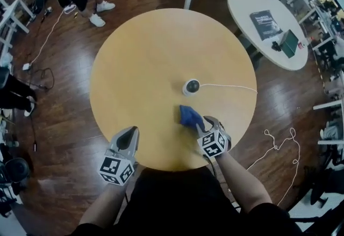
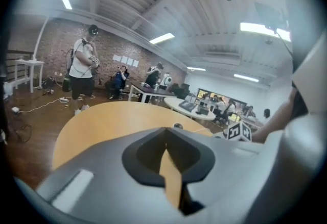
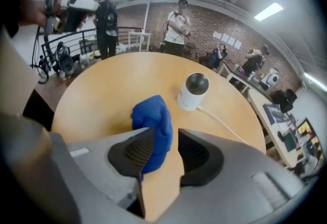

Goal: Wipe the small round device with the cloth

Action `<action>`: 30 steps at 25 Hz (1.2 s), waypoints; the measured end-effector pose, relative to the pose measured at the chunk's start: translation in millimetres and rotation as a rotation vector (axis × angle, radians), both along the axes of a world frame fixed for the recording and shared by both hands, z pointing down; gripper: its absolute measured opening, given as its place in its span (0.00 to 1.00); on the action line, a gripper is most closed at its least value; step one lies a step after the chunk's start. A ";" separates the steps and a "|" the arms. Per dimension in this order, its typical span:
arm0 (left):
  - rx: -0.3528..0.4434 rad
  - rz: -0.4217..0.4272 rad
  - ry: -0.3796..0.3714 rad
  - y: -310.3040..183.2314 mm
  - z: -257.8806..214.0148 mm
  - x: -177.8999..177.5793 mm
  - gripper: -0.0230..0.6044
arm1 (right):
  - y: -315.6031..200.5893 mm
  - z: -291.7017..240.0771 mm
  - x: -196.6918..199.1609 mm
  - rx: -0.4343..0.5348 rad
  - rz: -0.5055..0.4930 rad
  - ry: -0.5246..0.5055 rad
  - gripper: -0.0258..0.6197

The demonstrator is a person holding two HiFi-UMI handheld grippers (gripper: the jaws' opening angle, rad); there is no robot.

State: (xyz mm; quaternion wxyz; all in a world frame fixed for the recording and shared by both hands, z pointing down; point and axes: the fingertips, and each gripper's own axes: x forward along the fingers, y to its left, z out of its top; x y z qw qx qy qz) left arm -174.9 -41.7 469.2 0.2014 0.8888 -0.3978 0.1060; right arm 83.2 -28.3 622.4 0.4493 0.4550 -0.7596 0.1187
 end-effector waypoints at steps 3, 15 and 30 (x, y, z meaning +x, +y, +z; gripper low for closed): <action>0.027 0.074 0.008 -13.0 0.9 22.6 0.04 | 25.0 -35.6 -9.7 0.067 0.052 -0.156 0.27; 0.224 0.168 0.023 -44.1 -42.4 79.6 0.04 | 11.8 -219.8 -35.2 0.516 -0.024 -0.375 0.04; 0.134 0.010 -0.051 -24.1 -36.1 49.9 0.04 | -8.6 -171.7 -22.0 0.375 0.152 -0.680 0.04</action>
